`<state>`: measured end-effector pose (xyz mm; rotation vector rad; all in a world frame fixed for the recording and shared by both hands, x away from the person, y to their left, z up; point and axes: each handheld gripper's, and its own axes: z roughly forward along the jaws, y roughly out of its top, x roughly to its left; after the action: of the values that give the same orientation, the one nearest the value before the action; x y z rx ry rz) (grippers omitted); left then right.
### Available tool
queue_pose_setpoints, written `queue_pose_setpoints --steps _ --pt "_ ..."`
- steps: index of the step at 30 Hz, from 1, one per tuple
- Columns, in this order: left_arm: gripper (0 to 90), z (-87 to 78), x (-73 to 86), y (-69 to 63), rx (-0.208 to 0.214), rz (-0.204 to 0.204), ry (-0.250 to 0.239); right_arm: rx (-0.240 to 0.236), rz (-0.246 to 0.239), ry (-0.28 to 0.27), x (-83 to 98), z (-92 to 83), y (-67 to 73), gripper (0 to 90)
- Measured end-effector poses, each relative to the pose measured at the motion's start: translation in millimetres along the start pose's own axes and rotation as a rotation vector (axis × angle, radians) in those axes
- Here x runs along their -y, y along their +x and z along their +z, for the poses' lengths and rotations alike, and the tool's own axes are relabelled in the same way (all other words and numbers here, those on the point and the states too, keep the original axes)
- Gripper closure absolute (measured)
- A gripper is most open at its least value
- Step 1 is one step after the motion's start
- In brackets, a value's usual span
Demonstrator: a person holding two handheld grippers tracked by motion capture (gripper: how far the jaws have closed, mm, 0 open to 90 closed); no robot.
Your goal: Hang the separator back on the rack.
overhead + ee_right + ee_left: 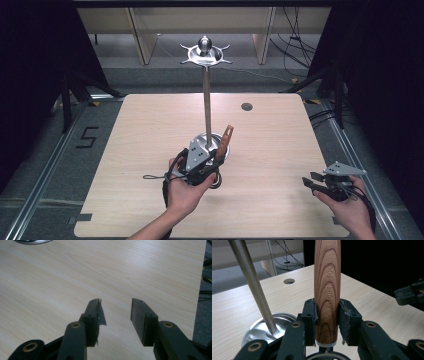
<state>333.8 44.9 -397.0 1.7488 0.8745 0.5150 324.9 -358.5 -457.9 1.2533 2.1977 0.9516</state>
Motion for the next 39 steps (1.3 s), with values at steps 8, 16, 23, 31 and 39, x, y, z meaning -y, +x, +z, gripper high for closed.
queue_pose_setpoints --steps 8,16,23,31,39 --pt "67.7 -8.2 -10.4 7.0 -0.031 -0.015 -0.052 0.003 -0.003 0.008 -0.2 -1.2 0.1 59.9" --pt "67.8 -15.7 -18.8 14.4 -0.071 0.002 -0.087 0.013 0.028 0.002 0.0 -1.3 3.0 59.9" --pt "67.8 -18.4 -22.3 15.7 -0.085 -0.005 -0.104 0.007 0.051 0.016 -1.3 -2.6 4.5 59.9" --pt "67.7 -21.7 -31.9 18.9 -0.099 -0.007 -0.131 0.007 0.051 0.016 -1.0 -2.2 4.5 59.9" --pt "67.8 -26.7 -43.1 25.8 -0.128 -0.028 -0.173 0.01 0.002 -0.001 -0.1 0.5 1.3 59.9"
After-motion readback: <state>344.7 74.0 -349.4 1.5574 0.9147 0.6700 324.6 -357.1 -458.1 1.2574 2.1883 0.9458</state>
